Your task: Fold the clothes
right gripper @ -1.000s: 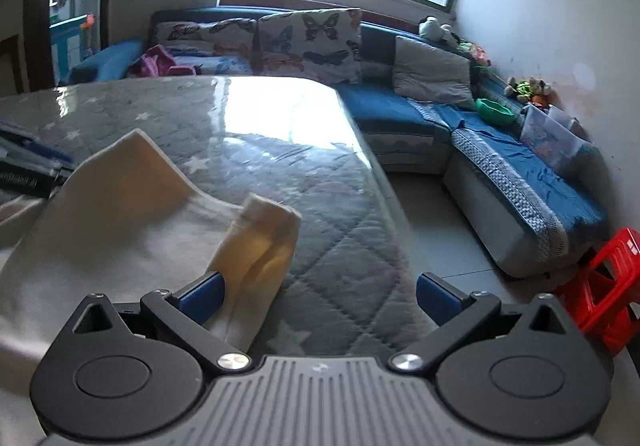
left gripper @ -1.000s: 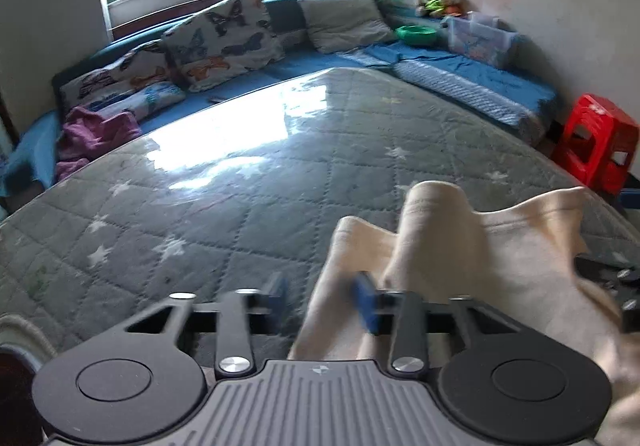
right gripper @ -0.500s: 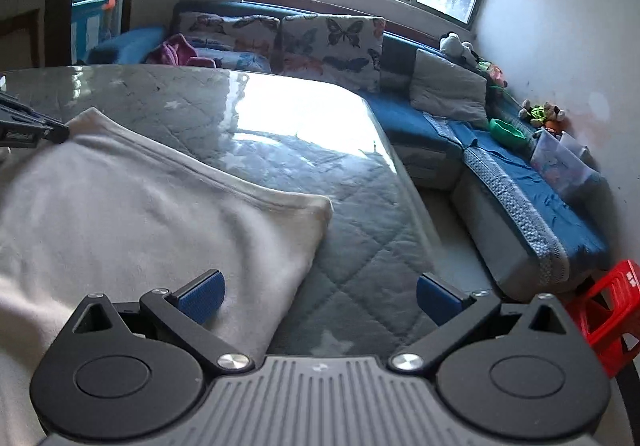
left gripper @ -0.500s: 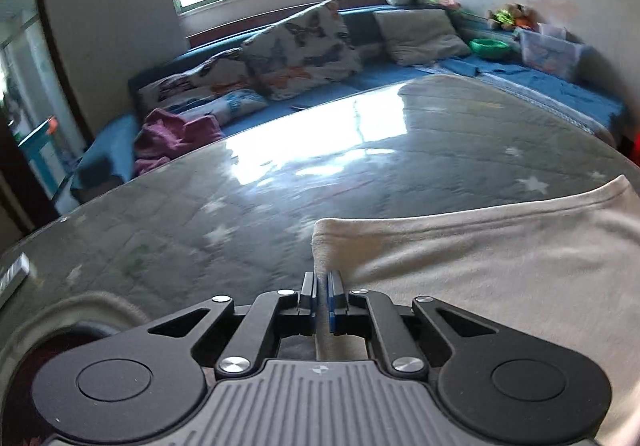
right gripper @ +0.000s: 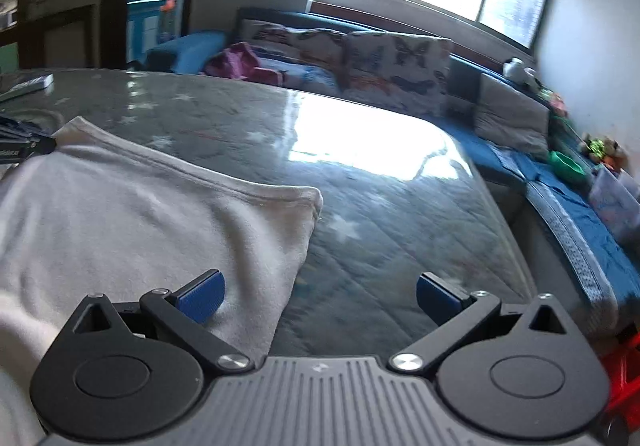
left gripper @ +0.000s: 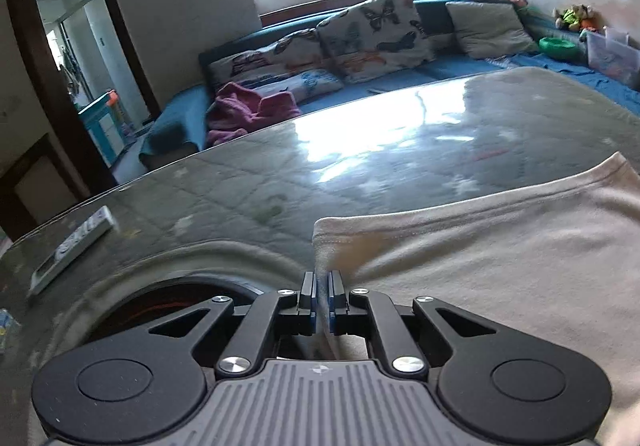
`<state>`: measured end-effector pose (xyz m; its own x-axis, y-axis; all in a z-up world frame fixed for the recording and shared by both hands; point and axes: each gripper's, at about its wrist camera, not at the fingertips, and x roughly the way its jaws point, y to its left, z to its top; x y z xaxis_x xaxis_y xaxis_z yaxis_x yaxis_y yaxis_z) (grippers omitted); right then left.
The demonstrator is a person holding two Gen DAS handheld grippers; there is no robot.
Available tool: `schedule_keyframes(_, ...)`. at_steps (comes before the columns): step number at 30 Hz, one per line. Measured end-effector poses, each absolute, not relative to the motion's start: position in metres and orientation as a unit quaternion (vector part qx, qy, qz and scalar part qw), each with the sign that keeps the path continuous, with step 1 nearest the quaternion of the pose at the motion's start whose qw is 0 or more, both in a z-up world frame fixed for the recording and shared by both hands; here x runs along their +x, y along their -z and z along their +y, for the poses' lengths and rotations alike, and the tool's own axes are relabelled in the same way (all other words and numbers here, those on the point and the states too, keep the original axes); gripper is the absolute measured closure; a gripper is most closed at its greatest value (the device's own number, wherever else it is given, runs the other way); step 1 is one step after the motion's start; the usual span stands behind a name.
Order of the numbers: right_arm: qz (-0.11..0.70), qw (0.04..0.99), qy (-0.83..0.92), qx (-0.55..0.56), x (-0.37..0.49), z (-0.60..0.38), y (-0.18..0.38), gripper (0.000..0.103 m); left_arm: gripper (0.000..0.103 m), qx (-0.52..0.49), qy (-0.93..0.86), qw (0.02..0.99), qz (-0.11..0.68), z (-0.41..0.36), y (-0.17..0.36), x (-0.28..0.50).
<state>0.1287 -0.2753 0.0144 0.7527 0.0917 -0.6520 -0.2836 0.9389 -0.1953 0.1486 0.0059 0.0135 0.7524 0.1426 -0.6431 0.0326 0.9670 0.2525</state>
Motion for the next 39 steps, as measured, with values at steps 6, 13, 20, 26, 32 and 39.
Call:
schedule_keyframes(6, 0.323, 0.917, -0.145, -0.182, 0.101, -0.247, -0.02, 0.0, 0.084, 0.121, -0.05, 0.925, 0.356, 0.011, -0.018, 0.138)
schedule_keyframes(13, 0.292, 0.911, -0.181, -0.229, 0.063, -0.216, -0.023, 0.0, 0.079, 0.117, 0.028, 0.929, 0.349, -0.033, -0.035, 0.127)
schedule_keyframes(20, 0.287, 0.887, -0.244, -0.267, 0.024, -0.193, -0.022, 0.0, 0.079, 0.158, 0.07, 0.921, 0.35, -0.073, -0.018, 0.127)
schedule_keyframes(26, 0.283, 0.865, -0.296, -0.289, -0.014, -0.188, -0.02, 0.0, 0.075, 0.171, 0.062, 0.925, 0.334, -0.077, -0.013, 0.122)
schedule_keyframes(32, 0.288, 0.858, -0.319, -0.28, -0.033, -0.198, -0.023, 0.0, 0.074, 0.177, 0.057, 0.928, 0.323, -0.077, -0.011, 0.122)
schedule_keyframes(39, 0.31, 0.85, -0.339, -0.258, -0.043, -0.207, -0.022, 0.0, 0.062, 0.168, 0.048, 0.934, 0.313, -0.071, -0.009, 0.122)
